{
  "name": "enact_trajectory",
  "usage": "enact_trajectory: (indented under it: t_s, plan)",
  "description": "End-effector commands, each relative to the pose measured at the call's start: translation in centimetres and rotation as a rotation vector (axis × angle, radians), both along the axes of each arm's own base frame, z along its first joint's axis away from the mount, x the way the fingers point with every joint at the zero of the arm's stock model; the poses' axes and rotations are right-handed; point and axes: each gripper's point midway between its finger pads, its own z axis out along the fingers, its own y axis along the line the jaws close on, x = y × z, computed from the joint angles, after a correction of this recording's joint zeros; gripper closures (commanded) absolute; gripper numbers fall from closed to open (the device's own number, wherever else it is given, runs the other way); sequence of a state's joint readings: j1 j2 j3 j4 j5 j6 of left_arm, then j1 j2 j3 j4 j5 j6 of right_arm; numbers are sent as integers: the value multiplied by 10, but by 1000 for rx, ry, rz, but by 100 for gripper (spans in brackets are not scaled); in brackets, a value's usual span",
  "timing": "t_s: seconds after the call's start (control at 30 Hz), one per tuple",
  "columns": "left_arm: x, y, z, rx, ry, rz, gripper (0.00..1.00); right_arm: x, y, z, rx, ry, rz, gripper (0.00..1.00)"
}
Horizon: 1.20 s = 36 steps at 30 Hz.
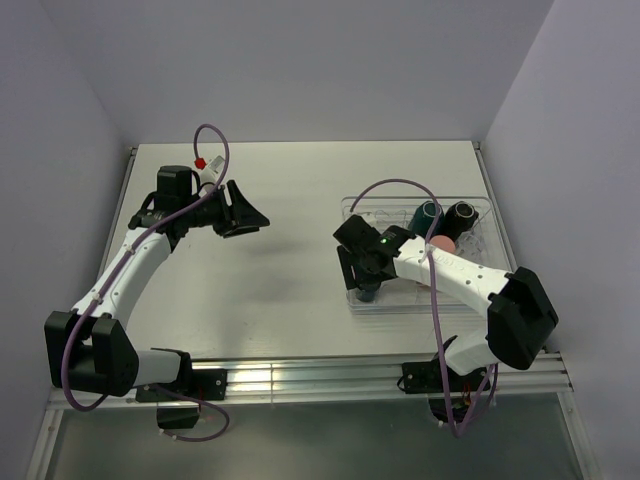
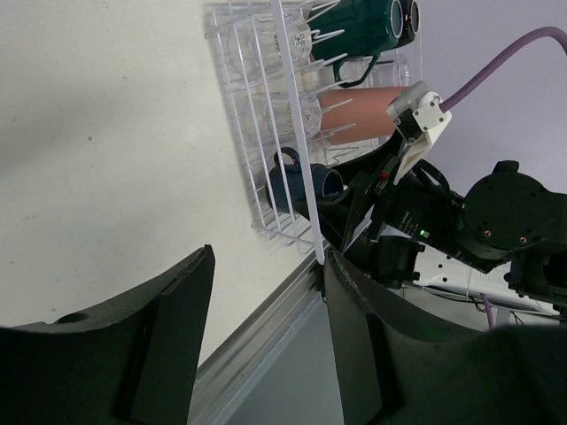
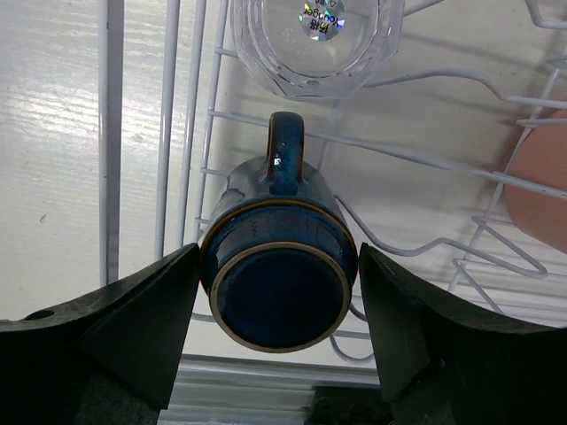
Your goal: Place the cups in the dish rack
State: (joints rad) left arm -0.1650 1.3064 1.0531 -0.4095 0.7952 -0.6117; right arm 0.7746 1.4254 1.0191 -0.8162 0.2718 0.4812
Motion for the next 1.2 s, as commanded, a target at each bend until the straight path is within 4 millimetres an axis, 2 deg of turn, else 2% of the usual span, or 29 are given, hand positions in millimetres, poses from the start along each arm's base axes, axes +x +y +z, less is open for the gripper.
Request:
enact_trajectory:
  t_s: [0.0, 0.37, 0.63, 0.77, 0.87, 0.9, 0.93, 1.0, 1.1, 1.17]
  plan:
    - [2, 1, 2, 11, -36, -10, 41, 11, 5, 26, 28, -79, -13, 21]
    - [3, 2, 1, 20, -39, -1, 41, 14, 0, 58, 56, -148, -27, 19]
    - [2, 6, 7, 34, -65, 22, 41, 15, -14, 96, 97, -259, -77, 18]
    - [1, 10, 7, 62, -79, 42, 41, 18, -27, 128, 136, -372, -128, 16]
    - [1, 15, 11, 98, -96, 72, 41, 16, -30, 162, 249, -482, -142, 13]
    - [1, 17, 15, 111, -111, 80, 41, 11, -34, 178, 310, -529, -142, 4]
    - [2, 21, 18, 132, -131, 106, 41, 9, -34, 187, 343, -555, -139, 0]
    - [0, 24, 21, 152, -141, 125, 41, 2, -37, 210, 429, -617, -129, 0]
    - [-3, 30, 29, 177, -170, 169, 41, -4, -43, 231, 485, -675, -128, 0]
    - [-5, 33, 34, 199, -186, 199, 40, -4, -47, 237, 498, -701, -137, 0]
